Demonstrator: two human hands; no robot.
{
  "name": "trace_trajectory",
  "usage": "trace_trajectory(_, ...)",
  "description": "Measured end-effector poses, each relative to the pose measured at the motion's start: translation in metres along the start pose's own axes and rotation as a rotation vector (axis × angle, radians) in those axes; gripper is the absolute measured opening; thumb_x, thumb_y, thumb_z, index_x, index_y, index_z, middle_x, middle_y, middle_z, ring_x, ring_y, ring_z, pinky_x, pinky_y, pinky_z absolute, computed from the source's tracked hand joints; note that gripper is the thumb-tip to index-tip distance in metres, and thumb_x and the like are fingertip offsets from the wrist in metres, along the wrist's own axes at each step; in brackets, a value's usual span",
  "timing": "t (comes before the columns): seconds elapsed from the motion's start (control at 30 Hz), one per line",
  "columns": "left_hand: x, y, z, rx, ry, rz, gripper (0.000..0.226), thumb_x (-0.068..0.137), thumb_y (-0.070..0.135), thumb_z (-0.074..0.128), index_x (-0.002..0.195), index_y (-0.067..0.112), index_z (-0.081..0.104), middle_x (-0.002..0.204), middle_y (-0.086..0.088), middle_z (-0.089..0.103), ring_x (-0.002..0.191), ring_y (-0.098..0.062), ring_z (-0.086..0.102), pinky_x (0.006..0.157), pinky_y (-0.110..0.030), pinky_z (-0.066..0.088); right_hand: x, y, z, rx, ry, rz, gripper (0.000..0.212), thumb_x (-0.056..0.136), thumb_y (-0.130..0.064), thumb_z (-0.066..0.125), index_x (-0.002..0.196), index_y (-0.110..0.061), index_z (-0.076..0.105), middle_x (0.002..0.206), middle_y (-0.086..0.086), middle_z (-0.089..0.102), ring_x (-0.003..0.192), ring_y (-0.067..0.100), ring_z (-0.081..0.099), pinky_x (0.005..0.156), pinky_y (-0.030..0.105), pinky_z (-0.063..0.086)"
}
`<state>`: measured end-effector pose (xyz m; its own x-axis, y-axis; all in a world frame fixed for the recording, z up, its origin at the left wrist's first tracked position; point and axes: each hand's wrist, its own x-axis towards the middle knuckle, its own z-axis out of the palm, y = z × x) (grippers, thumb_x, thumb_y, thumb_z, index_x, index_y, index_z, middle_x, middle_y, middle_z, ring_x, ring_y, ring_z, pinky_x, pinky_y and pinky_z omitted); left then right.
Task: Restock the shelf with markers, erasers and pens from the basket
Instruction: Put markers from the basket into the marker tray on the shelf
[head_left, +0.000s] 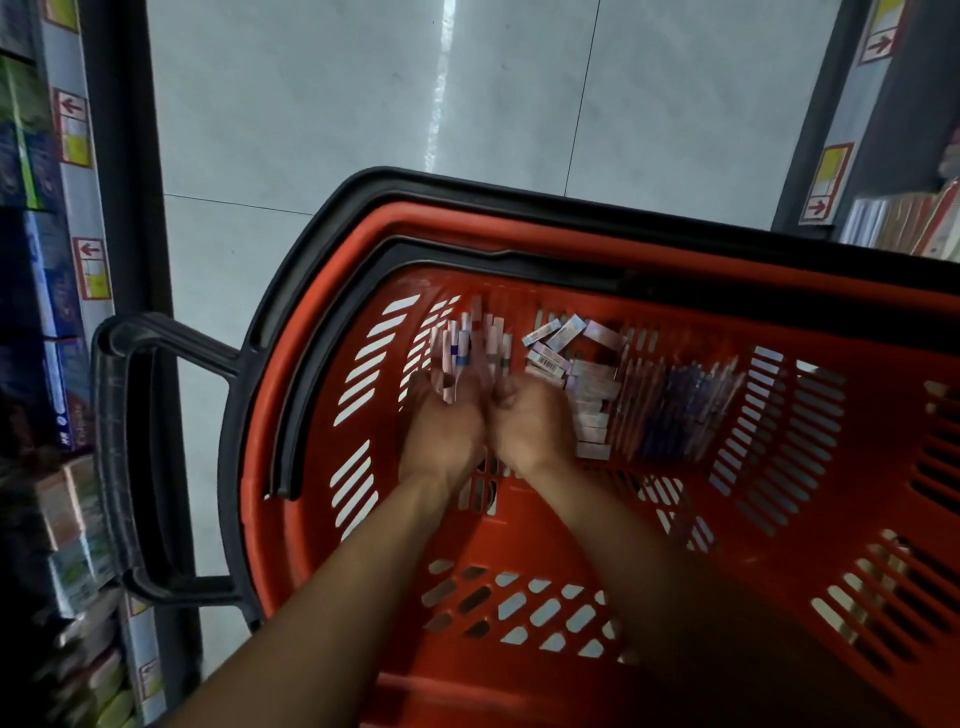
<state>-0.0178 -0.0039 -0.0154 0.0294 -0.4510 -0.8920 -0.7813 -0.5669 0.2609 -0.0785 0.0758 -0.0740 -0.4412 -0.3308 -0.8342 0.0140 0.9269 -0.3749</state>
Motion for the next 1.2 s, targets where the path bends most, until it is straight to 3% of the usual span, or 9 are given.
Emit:
trace_trajectory(0.1, -0.003, 0.006, 0.000, 0.009, -0.068, 0.014, 0.068, 0.100, 0.065, 0.053, 0.145, 0.015, 0.050, 0.124, 0.000, 0.071, 0.117, -0.024, 0.069, 0.099, -0.043, 0.054, -0.018, 0.003, -0.025, 0.222, -0.244, -0.084, 0.021, 0.084, -0.015, 0.073, 0.068, -0.029, 0.068, 0.056, -0.015, 0.065, 0.046, -0.002, 0.056, 0.050, 0.023, 0.043)
trace_trajectory(0.2, 0.000, 0.003, 0.005, 0.079, -0.125, 0.095, 0.045, 0.108, 0.050, 0.049, 0.123, 0.011, 0.065, 0.107, -0.008, 0.075, 0.104, -0.029, 0.073, 0.088, -0.042, 0.058, -0.029, 0.006, -0.044, 0.266, -0.400, -0.149, 0.016, 0.089, -0.018, 0.069, 0.079, -0.030, 0.075, 0.063, -0.010, 0.070, 0.053, 0.003, 0.064, 0.055, 0.028, 0.051)
trace_trajectory(0.33, -0.001, 0.000, 0.008, 0.061, -0.093, 0.128, 0.044, 0.111, 0.049, 0.039, 0.129, 0.016, 0.061, 0.112, -0.011, 0.073, 0.103, -0.031, 0.071, 0.090, -0.050, 0.059, -0.018, 0.004, -0.047, 0.179, -0.124, -0.065, 0.018, 0.095, -0.023, 0.065, 0.080, -0.031, 0.071, 0.078, -0.010, 0.074, 0.070, 0.005, 0.070, 0.066, 0.031, 0.058)
trace_trajectory(0.43, 0.002, -0.006, 0.007, 0.089, -0.036, 0.144, 0.039, 0.108, 0.057, 0.039, 0.111, 0.032, 0.068, 0.095, 0.007, 0.075, 0.083, -0.016, 0.071, 0.066, -0.032, 0.049, -0.002, -0.001, -0.037, 0.054, 0.047, -0.036, 0.020, 0.100, -0.024, 0.061, 0.083, -0.028, 0.072, 0.074, -0.012, 0.068, 0.070, 0.010, 0.068, 0.063, 0.031, 0.055)
trace_trajectory(0.5, 0.004, -0.007, 0.007, 0.078, -0.017, 0.137, 0.040, 0.106, 0.058, 0.045, 0.092, 0.032, 0.071, 0.074, 0.011, 0.074, 0.062, -0.005, 0.067, 0.058, -0.028, 0.046, 0.007, -0.006, -0.027, -0.066, 0.042, -0.031, 0.021, 0.100, -0.027, 0.061, 0.082, -0.025, 0.073, 0.073, -0.008, 0.066, 0.069, 0.015, 0.067, 0.058, 0.029, 0.048)
trace_trajectory(0.7, 0.005, -0.014, 0.006, 0.095, 0.004, 0.121, 0.051, 0.106, 0.061, 0.038, 0.093, 0.027, 0.073, 0.072, 0.011, 0.073, 0.058, -0.003, 0.067, 0.047, -0.018, 0.049, 0.022, -0.016, 0.001, -0.435, 0.119, 0.049, 0.016, 0.100, -0.027, 0.066, 0.097, -0.015, 0.076, 0.097, 0.008, 0.073, 0.090, 0.026, 0.073, 0.060, 0.029, 0.045)
trace_trajectory(0.83, 0.002, -0.013, 0.004, 0.084, -0.013, 0.109, 0.052, 0.105, 0.064, 0.038, 0.094, 0.028, 0.073, 0.065, 0.006, 0.069, 0.049, 0.000, 0.058, 0.043, -0.018, 0.043, 0.025, -0.015, 0.000, -0.448, 0.095, 0.074, 0.013, 0.098, -0.026, 0.070, 0.093, -0.015, 0.074, 0.096, 0.007, 0.074, 0.087, 0.026, 0.073, 0.060, 0.030, 0.051)
trace_trajectory(0.97, -0.002, -0.008, 0.001, 0.023, -0.016, 0.084, 0.037, 0.103, 0.067, 0.040, 0.100, 0.047, 0.071, 0.080, 0.028, 0.072, 0.072, 0.012, 0.066, 0.060, -0.019, 0.043, 0.028, -0.021, -0.001, -0.473, 0.077, 0.115, 0.017, 0.101, -0.026, 0.065, 0.100, -0.012, 0.075, 0.102, 0.009, 0.073, 0.091, 0.027, 0.073, 0.065, 0.032, 0.057)
trace_trajectory(1.2, -0.003, -0.004, 0.002, -0.029, 0.024, 0.091, 0.039, 0.107, 0.055, 0.045, 0.095, 0.031, 0.073, 0.065, 0.019, 0.071, 0.052, 0.005, 0.061, 0.043, -0.012, 0.038, 0.024, -0.026, 0.002, -0.564, 0.092, 0.050, 0.023, 0.105, -0.024, 0.055, 0.111, -0.012, 0.074, 0.113, 0.012, 0.072, 0.106, 0.029, 0.070, 0.078, 0.037, 0.061)
